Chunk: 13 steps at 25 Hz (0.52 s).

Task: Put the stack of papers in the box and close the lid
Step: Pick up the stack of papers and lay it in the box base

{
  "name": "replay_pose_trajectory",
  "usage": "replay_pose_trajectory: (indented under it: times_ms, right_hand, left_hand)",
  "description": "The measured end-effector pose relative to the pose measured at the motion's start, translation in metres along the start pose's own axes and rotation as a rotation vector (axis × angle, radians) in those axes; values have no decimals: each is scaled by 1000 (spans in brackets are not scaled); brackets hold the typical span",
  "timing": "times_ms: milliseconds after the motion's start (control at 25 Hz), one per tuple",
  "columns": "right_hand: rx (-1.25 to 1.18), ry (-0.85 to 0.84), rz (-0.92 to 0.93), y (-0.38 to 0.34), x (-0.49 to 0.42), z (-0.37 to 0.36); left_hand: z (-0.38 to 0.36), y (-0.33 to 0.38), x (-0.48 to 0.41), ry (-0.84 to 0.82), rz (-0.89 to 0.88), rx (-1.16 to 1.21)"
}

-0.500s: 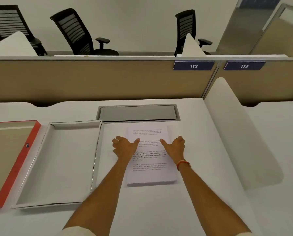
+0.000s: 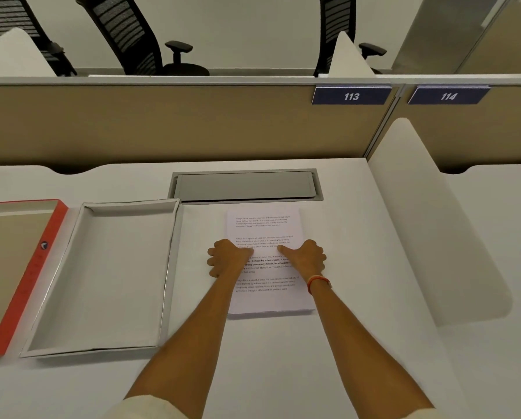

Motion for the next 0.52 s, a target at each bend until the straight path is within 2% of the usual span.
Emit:
replay_pose_trajectory:
  times_ms: [520]
  right_hand:
    - [-70,-91,-40,-2,-6,-2]
  left_hand:
    - [3,-6,-17,-99,22,105]
Point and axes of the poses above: each hand's wrist, its own x-axis away from the middle knuckle, its own z-axis out of the back of the hand, y = z × x, the point moved 4 cm from there along -x, towards the middle knuckle, and after that the axes turned 12 degrees about y, right-handed, at the moved point
